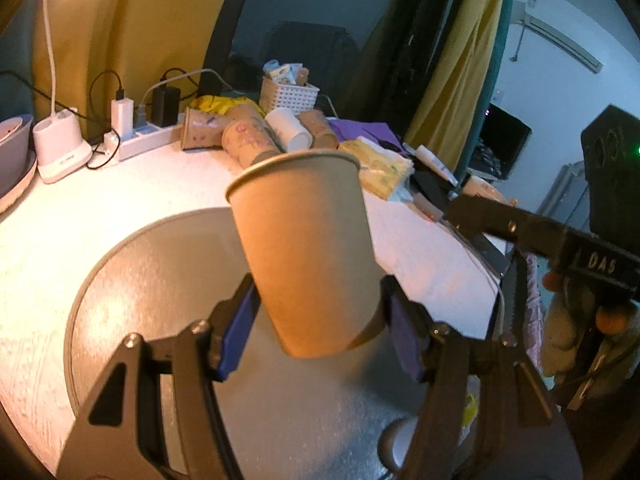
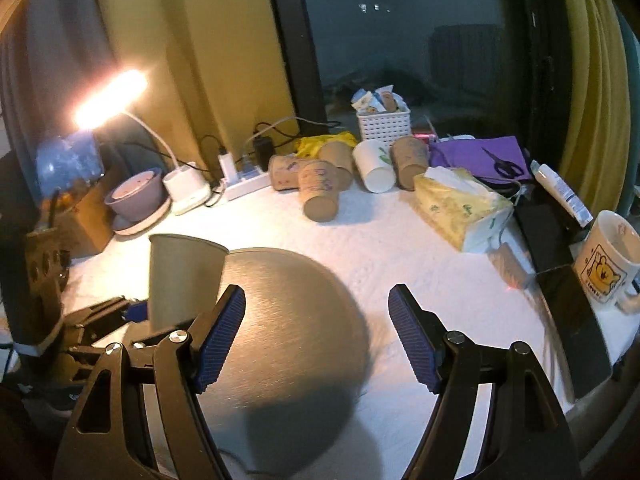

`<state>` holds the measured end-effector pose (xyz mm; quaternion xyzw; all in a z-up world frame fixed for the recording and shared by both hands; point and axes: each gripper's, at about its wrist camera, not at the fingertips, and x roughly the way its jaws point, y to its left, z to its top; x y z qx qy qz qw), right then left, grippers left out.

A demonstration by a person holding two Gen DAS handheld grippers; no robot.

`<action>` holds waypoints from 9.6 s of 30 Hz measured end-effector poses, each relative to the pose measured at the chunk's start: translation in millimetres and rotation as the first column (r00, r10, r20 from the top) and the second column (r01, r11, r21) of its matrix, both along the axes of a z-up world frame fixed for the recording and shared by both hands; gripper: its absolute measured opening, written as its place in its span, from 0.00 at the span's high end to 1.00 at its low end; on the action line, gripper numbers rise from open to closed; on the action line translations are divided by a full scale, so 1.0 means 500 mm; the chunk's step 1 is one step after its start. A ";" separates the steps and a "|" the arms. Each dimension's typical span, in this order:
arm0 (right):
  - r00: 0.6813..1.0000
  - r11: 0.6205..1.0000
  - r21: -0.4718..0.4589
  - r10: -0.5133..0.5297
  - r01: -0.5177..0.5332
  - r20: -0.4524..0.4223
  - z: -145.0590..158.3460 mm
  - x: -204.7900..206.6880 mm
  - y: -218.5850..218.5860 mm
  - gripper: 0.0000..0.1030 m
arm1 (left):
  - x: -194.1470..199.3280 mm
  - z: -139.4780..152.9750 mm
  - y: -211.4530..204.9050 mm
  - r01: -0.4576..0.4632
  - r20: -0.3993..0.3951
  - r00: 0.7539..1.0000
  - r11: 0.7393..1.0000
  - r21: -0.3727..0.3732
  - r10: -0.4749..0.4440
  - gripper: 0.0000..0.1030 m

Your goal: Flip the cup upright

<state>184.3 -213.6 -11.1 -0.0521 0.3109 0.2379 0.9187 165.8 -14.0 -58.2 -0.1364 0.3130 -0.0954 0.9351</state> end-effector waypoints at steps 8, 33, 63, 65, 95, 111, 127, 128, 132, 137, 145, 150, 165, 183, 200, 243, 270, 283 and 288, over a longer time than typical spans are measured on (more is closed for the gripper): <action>0.999 0.997 0.065 0.049 -0.048 -0.012 0.010 -0.066 0.022 0.25 | -0.064 -0.008 -0.007 0.011 0.045 0.999 1.000 0.024 -0.012 0.39; 0.889 0.925 0.281 0.340 -0.257 -0.306 -0.069 -0.141 0.141 0.25 | -0.247 -0.024 -0.023 0.036 0.178 0.982 0.993 0.112 -0.055 0.39; 0.920 0.944 0.232 0.294 -0.236 -0.260 -0.096 -0.087 0.160 0.33 | -0.189 -0.068 0.026 0.064 0.024 0.998 0.998 -0.023 -0.063 0.26; 0.927 0.944 0.232 0.288 -0.233 -0.241 -0.091 -0.081 0.158 0.34 | -0.181 -0.069 0.040 0.063 0.007 0.998 0.996 -0.057 -0.063 0.26; 0.984 0.985 -0.057 0.156 -0.161 -0.085 -0.132 0.044 0.247 0.34 | -0.100 -0.099 0.187 -0.097 -0.118 0.990 0.981 -0.165 0.078 0.26; 0.991 0.989 -0.084 0.117 -0.123 -0.071 -0.138 0.008 0.224 0.33 | -0.115 -0.089 0.179 -0.129 -0.095 0.988 0.985 -0.113 0.118 0.26; 0.990 0.990 -0.075 0.114 -0.120 -0.080 -0.140 -0.035 0.196 0.28 | -0.147 -0.066 0.155 -0.149 -0.046 0.988 0.988 -0.051 0.146 0.14; 0.990 0.990 -0.073 0.116 -0.121 -0.078 -0.139 -0.038 0.194 0.28 | -0.149 -0.065 0.153 -0.149 -0.045 0.988 0.988 -0.050 0.147 0.13; 0.991 0.991 -0.065 0.115 -0.120 -0.071 -0.133 -0.050 0.182 0.28 | -0.160 -0.060 0.142 -0.153 -0.041 0.988 0.988 -0.038 0.151 0.13; 0.992 0.992 -0.059 0.110 -0.114 -0.061 -0.124 -0.069 0.165 0.28 | -0.172 -0.056 0.128 -0.161 -0.051 0.986 0.987 -0.024 0.159 0.13; 0.995 0.994 -0.047 0.096 -0.098 -0.034 -0.104 -0.105 0.134 0.28 | -0.199 -0.024 0.105 -0.163 -0.002 0.987 0.987 -0.001 0.163 0.13; 0.996 0.996 -0.036 0.087 -0.087 -0.011 -0.085 -0.129 0.114 0.28 | -0.212 0.002 0.091 -0.154 0.026 0.988 0.988 0.013 0.154 0.13; 0.994 0.997 0.002 0.076 -0.076 0.083 -0.019 -0.205 0.065 0.28 | -0.259 0.080 0.047 -0.160 0.107 0.983 0.982 0.102 0.149 0.13; 0.973 0.996 0.044 0.070 -0.082 0.219 0.079 -0.280 0.025 0.28 | -0.313 0.170 0.017 -0.204 0.221 0.962 0.958 0.200 0.159 0.13; 0.953 0.993 0.051 0.085 -0.104 0.290 0.135 -0.334 0.022 0.28 | -0.372 0.230 0.019 -0.256 0.338 0.924 0.947 0.192 0.181 0.13; 0.939 0.992 0.030 0.103 -0.119 0.327 0.172 -0.377 0.043 0.27 | -0.430 0.264 0.026 -0.285 0.427 0.883 0.945 0.158 0.195 0.08; 0.940 0.993 0.030 0.102 -0.118 0.324 0.170 -0.377 0.044 0.27 | -0.431 0.264 0.018 -0.285 0.426 0.884 0.945 0.159 0.195 0.08; 0.941 0.993 0.030 0.102 -0.118 0.324 0.171 -0.376 0.044 0.27 | -0.431 0.265 0.017 -0.286 0.425 0.884 0.945 0.159 0.196 0.08; 0.941 0.993 0.029 0.102 -0.118 0.323 0.171 -0.376 0.045 0.27 | -0.431 0.265 0.017 -0.285 0.425 0.884 0.945 0.159 0.195 0.08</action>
